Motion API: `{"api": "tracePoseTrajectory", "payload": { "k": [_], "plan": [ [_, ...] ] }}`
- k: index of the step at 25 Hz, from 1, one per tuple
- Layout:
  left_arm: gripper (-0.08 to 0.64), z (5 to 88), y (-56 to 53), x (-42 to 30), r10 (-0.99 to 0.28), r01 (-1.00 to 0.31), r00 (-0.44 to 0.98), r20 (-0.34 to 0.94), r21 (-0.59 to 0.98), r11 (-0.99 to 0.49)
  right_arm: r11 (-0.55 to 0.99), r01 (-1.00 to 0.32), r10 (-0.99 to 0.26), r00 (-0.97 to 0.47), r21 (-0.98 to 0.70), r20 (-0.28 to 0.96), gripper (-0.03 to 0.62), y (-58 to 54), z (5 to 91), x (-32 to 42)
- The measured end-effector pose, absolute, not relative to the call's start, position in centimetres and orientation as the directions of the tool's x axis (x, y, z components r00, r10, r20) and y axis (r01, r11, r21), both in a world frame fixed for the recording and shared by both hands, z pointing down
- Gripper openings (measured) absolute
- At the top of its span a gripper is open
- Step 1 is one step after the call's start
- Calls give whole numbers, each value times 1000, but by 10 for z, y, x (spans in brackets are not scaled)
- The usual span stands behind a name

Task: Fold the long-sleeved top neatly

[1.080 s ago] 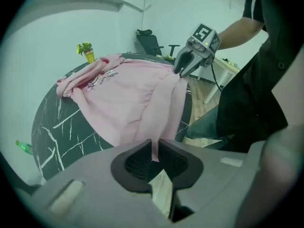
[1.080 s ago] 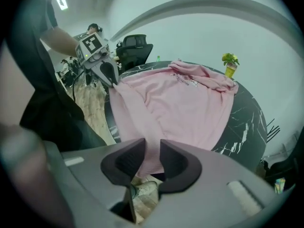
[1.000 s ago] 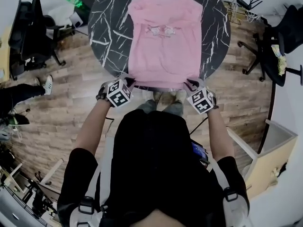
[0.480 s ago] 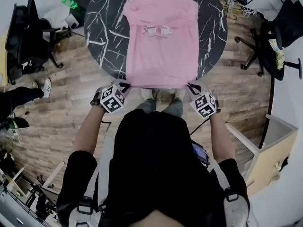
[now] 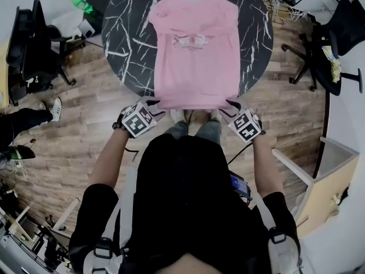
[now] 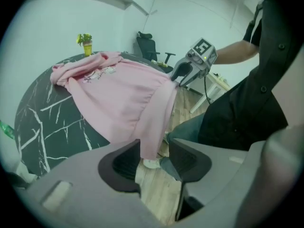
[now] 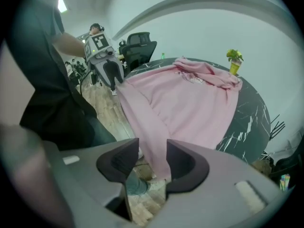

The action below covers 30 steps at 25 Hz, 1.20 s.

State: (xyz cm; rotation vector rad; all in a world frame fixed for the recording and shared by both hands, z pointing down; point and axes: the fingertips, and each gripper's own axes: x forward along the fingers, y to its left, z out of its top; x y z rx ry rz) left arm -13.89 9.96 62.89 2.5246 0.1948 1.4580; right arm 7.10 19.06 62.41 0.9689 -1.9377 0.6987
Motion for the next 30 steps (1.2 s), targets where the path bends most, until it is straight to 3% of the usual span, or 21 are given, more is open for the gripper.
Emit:
{"api": "tracePoseTrajectory", "payload": {
  "k": [8,15,30],
  "plan": [
    [166,594,29,-115,98,-73,604,791,178,-981,488,-873,-534,-312,-15,786,183,125,572,95],
    [140,565,-65,-87,-81,-223,634,769,82,-971,416,-906,-648,-235,77,725,176,40,540,155],
    [138,578,-277,-16,-183,-417,599,779,108,-902,328,-942,-677,-181,71,713,175,-164,552,278]
  ]
}}
